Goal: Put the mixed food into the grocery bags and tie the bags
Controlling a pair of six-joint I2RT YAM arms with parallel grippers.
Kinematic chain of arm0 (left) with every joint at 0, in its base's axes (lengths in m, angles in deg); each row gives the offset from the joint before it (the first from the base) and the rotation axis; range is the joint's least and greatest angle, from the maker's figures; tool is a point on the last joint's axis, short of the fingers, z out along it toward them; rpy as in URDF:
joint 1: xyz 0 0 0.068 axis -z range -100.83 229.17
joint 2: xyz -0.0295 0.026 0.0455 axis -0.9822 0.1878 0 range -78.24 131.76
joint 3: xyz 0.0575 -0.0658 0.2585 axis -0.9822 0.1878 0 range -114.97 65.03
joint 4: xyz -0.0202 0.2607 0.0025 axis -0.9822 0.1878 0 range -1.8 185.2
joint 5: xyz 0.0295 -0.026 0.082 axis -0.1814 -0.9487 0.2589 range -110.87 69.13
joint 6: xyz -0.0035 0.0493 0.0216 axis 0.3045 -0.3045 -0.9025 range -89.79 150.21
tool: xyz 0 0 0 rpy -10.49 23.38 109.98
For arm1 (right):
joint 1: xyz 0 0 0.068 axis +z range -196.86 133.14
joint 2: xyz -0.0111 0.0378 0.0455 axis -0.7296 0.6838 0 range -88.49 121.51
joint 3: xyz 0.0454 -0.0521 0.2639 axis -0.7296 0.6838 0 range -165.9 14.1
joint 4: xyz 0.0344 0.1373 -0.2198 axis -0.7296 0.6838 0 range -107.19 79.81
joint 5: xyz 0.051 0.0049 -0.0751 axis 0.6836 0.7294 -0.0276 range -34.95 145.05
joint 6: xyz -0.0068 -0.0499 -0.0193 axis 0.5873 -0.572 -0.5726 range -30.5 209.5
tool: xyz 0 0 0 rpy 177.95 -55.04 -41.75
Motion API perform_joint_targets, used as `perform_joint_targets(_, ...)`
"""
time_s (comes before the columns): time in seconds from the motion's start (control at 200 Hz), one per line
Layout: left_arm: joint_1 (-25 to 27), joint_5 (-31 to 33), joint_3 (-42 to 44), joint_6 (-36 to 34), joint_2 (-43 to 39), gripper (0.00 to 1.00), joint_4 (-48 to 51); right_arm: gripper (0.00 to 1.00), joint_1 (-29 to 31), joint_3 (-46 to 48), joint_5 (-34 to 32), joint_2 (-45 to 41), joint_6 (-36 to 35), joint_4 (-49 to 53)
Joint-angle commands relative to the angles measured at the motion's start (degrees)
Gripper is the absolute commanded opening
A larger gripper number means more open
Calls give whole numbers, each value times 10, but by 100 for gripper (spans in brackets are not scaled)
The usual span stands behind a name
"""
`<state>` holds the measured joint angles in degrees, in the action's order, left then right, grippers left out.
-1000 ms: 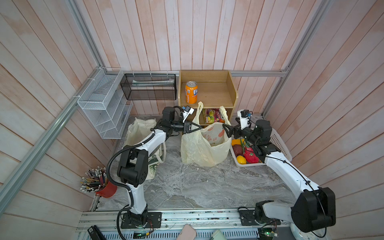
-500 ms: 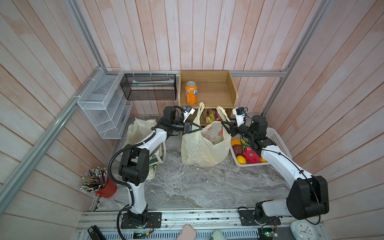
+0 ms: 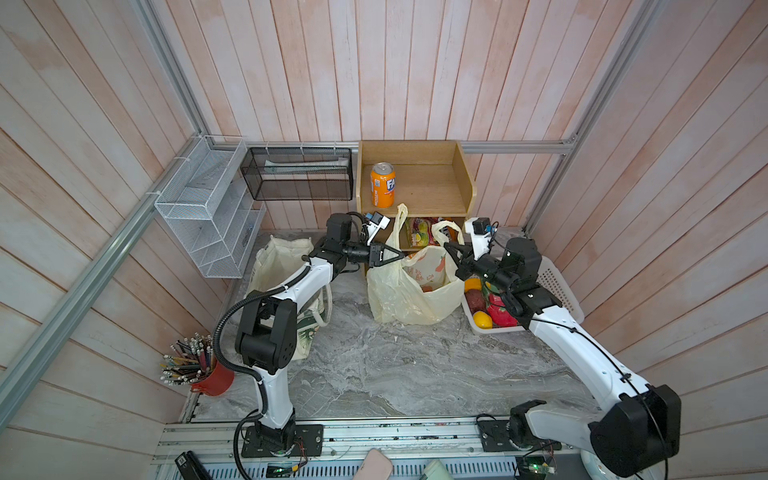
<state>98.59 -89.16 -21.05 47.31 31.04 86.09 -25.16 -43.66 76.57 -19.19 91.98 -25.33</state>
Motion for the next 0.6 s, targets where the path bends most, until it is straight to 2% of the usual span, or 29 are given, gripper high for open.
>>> perform_joint_targets(0.0,7,25,9,-1,-27,0,4,0,64,4,-169,-8,-41,68)
perform_joint_targets(0.14,10,16,11,-6,-27,0,11,0,146,-9,-356,25,-97,102)
perform_joint_targets(0.24,14,6,9,-15,-24,0,17,0,174,-33,-431,69,-142,119)
perform_joint_targets(0.335,18,-3,5,-41,-22,0,41,0,189,-63,-461,99,-172,130)
perform_joint_targets(0.595,12,-20,4,-106,-21,0,101,0,189,-106,-438,122,-206,138)
